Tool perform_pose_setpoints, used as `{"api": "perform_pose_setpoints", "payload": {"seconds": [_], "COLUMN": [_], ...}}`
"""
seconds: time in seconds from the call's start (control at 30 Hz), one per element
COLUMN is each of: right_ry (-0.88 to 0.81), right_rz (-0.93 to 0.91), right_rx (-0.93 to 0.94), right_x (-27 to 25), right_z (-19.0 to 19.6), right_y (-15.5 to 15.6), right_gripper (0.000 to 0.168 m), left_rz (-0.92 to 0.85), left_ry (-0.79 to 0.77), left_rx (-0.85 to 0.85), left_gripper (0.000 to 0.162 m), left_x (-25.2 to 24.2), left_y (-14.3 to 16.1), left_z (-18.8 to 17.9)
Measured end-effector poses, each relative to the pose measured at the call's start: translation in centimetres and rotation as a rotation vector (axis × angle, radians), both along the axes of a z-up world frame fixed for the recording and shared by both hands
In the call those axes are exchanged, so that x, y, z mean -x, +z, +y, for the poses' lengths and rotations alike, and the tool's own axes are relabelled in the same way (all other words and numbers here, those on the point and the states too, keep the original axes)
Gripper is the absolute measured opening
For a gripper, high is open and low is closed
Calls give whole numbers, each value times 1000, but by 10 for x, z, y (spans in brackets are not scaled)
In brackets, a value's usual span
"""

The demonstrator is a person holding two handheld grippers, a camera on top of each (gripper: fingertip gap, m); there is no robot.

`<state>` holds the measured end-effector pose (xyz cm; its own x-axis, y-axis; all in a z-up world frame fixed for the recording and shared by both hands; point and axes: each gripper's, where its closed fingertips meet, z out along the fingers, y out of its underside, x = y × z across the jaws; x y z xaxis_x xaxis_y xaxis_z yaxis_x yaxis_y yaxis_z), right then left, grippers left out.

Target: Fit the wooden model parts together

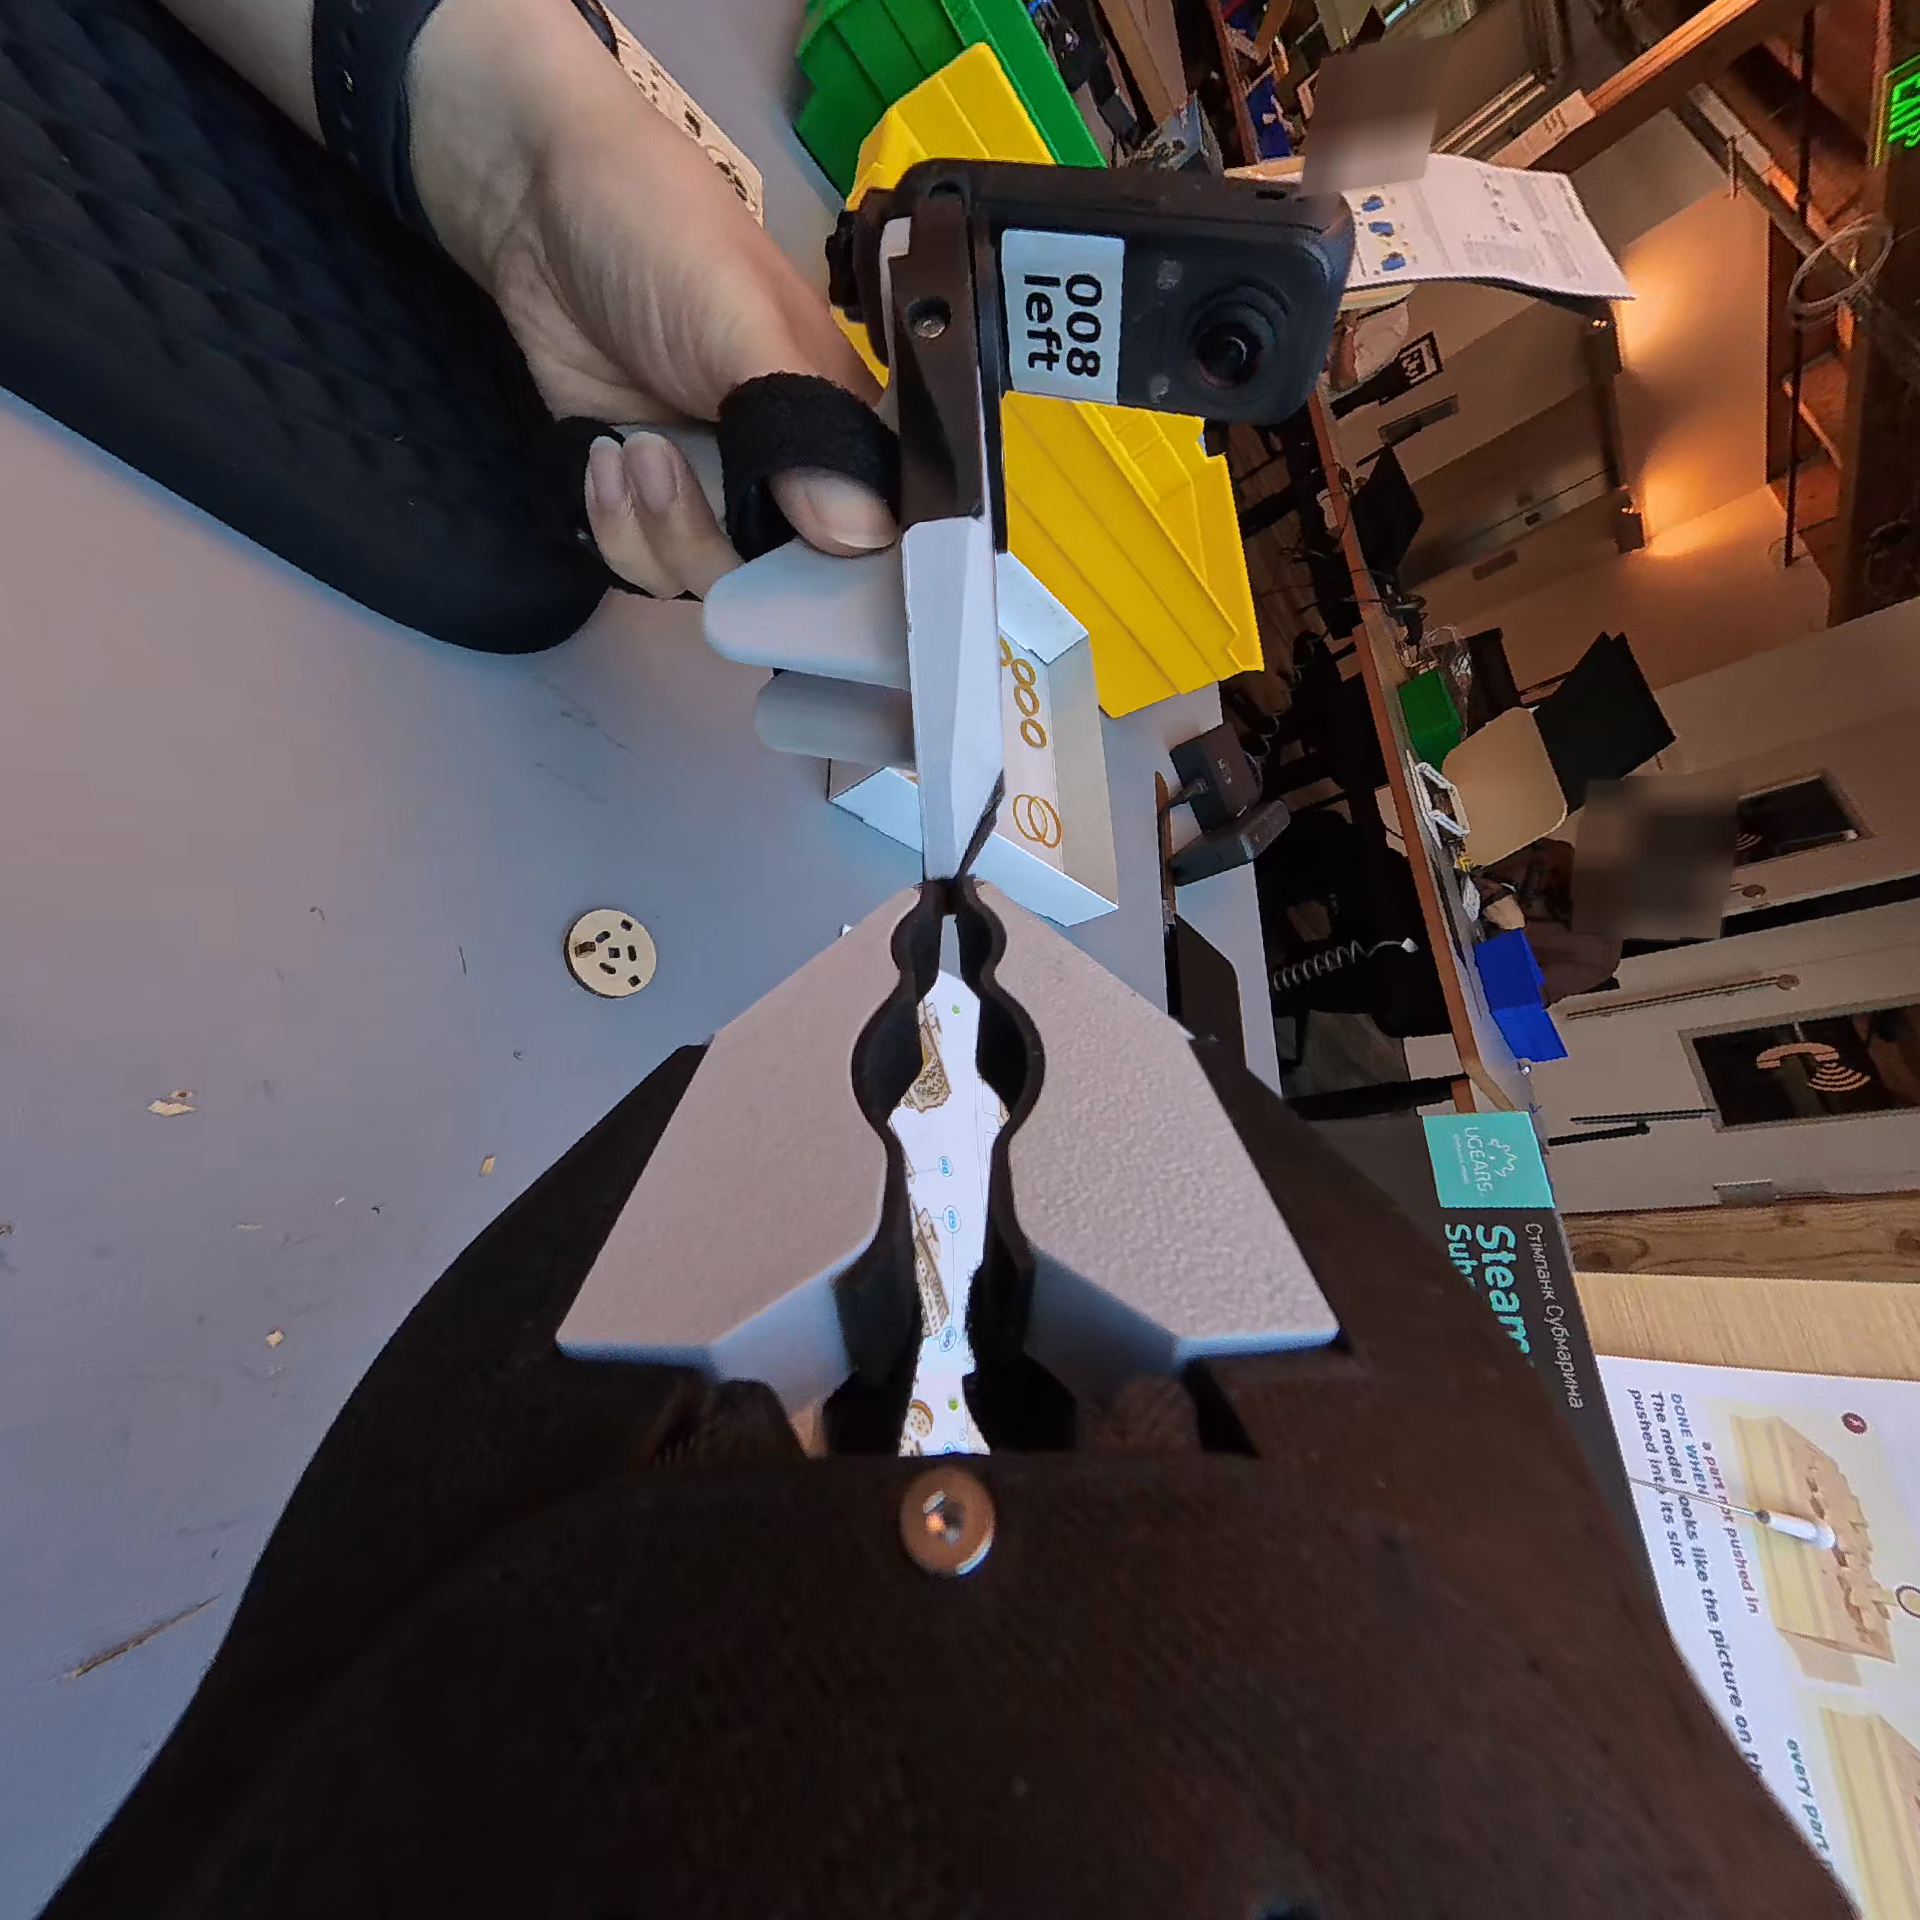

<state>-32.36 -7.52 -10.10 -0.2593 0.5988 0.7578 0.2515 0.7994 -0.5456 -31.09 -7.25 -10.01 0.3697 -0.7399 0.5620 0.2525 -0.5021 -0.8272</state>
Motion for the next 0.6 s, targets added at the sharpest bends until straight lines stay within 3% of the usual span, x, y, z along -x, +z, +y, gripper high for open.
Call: {"api": "perform_pose_setpoints", "payload": {"seconds": [0.6], "right_ry": [55], "right_rz": [79], "right_rx": [139], "right_x": [-3], "right_z": [-8], "right_y": [9], "right_gripper": [2], "left_rz": [-105], "left_ry": [-84], "left_rx": [20], "left_gripper": [0], "left_x": [-1], "left_y": [8], "left_z": [-8]}}
